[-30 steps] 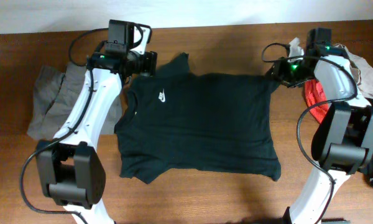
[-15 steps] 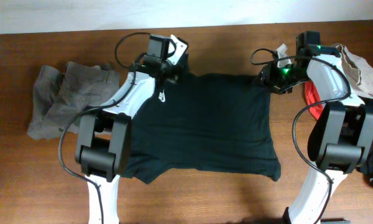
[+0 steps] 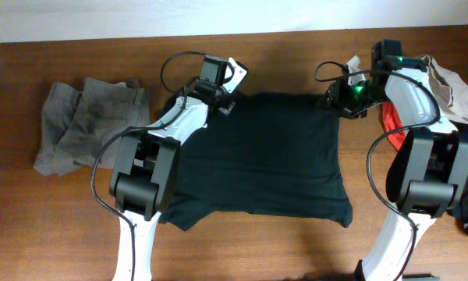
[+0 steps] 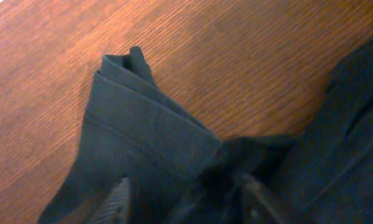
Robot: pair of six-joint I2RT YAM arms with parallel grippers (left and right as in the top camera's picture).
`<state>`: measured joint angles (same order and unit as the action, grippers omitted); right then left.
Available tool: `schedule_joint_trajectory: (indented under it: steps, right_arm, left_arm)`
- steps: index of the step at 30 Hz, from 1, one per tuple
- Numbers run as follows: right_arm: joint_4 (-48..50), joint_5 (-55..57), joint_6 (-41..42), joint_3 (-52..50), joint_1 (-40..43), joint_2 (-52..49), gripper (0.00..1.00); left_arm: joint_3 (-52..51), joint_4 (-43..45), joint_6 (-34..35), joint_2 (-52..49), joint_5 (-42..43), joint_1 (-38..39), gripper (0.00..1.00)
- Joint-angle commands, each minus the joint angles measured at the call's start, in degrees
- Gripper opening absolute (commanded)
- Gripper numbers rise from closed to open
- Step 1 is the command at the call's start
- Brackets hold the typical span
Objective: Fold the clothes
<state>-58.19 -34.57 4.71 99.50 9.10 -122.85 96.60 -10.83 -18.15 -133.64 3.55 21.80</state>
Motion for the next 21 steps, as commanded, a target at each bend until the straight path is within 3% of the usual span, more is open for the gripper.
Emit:
schedule_joint_trajectory:
  steps: [1,5,12,21]
  right_arm:
    - [-0.1,0.7,0.0,1.0,0.0,0.0,0.44]
    - [-0.2,0.7,0.0,1.0,0.0,0.0,0.44]
    - [-0.7,0.7,0.0,1.0,0.0,0.0,0.43]
    - [-1.4,0.7,0.0,1.0,0.0,0.0,0.43]
  left_arm:
    - [0.3,1.0,-0.9,-0.3,-1.5,0.0,0.48]
    - [0.3,2.1,-0.9,-0.3,-1.5,0.0,0.36]
    - [0.4,2.4,-0.8,-0.4,-3.9,-0.2,0.02]
    - [7.3,-4.5,-0.9,-0.4,-6.4,-0.3,0.0]
